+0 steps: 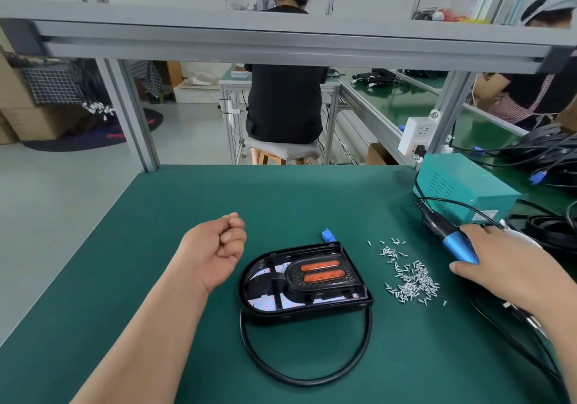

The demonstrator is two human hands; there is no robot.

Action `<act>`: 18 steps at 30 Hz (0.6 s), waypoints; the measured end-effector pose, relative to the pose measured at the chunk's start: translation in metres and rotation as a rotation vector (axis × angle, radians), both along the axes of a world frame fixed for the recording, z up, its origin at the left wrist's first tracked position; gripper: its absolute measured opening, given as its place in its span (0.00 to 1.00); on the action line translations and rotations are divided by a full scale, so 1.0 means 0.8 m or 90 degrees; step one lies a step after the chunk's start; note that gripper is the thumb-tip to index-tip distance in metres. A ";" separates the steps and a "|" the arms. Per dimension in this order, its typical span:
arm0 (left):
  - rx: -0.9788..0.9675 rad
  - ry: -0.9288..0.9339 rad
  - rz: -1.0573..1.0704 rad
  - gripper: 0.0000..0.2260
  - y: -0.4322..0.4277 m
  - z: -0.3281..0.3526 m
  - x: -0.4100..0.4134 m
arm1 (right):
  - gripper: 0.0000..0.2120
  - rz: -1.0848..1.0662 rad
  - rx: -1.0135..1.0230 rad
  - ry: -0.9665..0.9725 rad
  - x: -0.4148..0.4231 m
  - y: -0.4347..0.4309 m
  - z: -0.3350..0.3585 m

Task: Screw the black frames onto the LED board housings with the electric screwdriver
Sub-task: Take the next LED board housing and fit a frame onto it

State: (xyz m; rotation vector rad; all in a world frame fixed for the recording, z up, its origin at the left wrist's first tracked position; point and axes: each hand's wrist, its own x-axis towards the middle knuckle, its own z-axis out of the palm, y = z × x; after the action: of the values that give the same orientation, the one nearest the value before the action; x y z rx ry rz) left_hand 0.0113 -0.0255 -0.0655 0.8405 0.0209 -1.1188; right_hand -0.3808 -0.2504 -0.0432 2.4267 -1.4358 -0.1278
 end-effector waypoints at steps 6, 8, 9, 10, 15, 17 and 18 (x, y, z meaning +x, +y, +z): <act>0.018 0.000 -0.068 0.08 -0.002 -0.001 -0.002 | 0.13 -0.029 0.021 -0.109 0.004 0.005 0.002; -0.008 0.084 -0.042 0.10 0.000 0.000 0.003 | 0.14 -0.031 0.039 -0.159 0.004 0.007 0.003; -0.030 0.136 -0.020 0.11 0.002 0.001 0.006 | 0.14 -0.029 0.051 -0.194 0.004 0.008 0.003; -0.055 0.192 0.011 0.11 0.005 0.002 0.008 | 0.14 -0.030 0.068 -0.239 0.004 0.009 0.004; -0.135 0.339 0.169 0.09 0.012 0.004 0.019 | 0.04 -0.021 0.237 -0.595 0.012 0.017 0.015; -0.119 0.321 0.126 0.09 0.008 0.004 0.015 | 0.08 -0.020 0.350 -0.792 0.021 0.020 0.018; -0.107 0.299 0.091 0.09 0.007 0.003 0.011 | 0.09 -0.029 0.416 -0.884 0.028 0.021 0.019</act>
State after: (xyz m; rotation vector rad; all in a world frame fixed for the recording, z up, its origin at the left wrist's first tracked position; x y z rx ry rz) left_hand 0.0205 -0.0202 -0.0629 0.4059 0.3671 -1.1434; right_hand -0.3587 -0.2333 -0.0281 3.0926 -2.1314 1.5986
